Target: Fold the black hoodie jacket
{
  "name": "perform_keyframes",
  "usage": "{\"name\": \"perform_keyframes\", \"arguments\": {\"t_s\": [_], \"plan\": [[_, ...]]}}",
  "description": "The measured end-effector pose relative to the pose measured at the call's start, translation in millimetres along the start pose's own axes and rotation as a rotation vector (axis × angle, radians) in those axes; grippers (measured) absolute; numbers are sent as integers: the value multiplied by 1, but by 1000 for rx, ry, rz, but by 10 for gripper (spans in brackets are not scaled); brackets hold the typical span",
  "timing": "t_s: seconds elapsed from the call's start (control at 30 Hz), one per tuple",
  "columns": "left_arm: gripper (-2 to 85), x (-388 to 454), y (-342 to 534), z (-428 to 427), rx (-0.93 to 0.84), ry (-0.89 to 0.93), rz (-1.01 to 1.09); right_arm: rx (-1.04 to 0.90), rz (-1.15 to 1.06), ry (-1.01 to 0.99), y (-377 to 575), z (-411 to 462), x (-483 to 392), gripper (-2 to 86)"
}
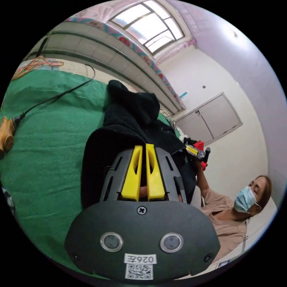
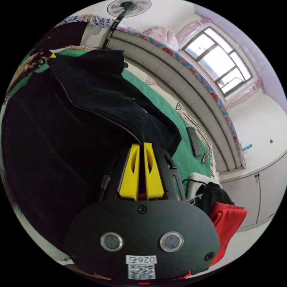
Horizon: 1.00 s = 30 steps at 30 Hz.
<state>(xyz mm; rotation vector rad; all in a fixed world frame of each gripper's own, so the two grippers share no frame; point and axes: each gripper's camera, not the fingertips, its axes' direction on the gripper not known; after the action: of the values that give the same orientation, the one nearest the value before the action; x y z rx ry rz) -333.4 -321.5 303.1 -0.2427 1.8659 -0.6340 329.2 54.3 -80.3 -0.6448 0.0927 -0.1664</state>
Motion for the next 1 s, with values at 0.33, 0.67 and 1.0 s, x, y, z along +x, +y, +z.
{"name": "perform_keyframes", "arguments": {"t_s": [0.33,0.67,1.0], "plan": [[64,-3,21,14,-163,-78,108,-60,170,-97,70,3,25,69],[184,42,59,38,-195,-276,424,32,640,-291,191,5,84,126],[169,70,82,90,-391,-435,508,-30,493,26,216,-16,32,-10]]}}
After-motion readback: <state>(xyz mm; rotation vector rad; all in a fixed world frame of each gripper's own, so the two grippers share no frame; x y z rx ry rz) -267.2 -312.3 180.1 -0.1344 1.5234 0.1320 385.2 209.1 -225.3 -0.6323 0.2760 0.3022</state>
